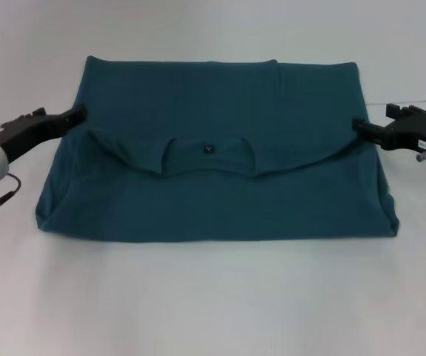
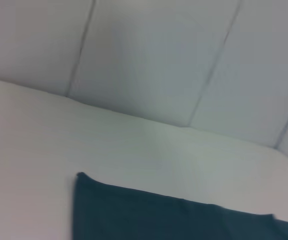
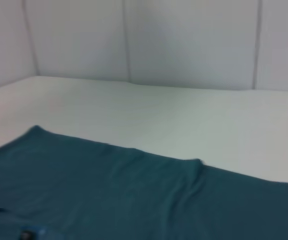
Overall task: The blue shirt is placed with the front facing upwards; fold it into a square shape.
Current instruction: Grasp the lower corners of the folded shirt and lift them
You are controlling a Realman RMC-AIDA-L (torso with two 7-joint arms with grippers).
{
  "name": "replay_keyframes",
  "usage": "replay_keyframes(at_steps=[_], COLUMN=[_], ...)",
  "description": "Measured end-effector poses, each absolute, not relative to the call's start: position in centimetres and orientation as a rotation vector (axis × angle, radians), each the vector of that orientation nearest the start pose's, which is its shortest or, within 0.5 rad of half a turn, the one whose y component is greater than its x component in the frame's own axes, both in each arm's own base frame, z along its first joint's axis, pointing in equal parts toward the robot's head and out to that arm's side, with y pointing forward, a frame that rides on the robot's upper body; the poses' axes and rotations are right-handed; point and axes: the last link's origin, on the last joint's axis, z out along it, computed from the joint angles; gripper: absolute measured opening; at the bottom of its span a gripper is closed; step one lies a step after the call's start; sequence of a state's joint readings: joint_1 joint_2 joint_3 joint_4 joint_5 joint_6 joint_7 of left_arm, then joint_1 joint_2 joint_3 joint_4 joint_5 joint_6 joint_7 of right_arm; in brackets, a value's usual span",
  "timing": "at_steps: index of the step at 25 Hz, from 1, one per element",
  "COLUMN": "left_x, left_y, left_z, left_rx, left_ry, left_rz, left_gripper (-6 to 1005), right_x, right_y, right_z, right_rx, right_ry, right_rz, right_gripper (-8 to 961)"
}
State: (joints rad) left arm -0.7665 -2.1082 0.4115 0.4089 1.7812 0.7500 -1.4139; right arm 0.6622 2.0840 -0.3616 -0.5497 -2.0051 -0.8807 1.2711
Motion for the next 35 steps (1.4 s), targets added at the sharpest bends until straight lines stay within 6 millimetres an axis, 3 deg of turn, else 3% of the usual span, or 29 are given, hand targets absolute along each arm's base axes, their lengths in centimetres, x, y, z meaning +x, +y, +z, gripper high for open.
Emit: replay_keyframes(at_steps=[6,14,23,35], left_x=[-27.4,-28.3,-29.8,-30.5], left_y=[42.1,39.3,39.2,39.0], left_z=[1.7,2.4,3.1,2.0], left_rx=[-2.028,-2.282,-2.300,-2.308], left_ry=[-1.025,-1.021,-1.058,-1.071], left_rz=[-0.745,-0.483,-0.191,-0.077], left_gripper=[872,868,865,851], right_x=[32.2,33.5,33.7,33.7], right_y=[38.8,35.4,34.9,34.7], right_z=[5.9,7.3,6.7,6.4], right_rx=[-2.097,-2.130,-2.142,-2.145], right_ry=[0.793,0.827,0.839,0.849], right_rz=[0.486,0.514,0.512,0.523], right_gripper=[787,786,783,778])
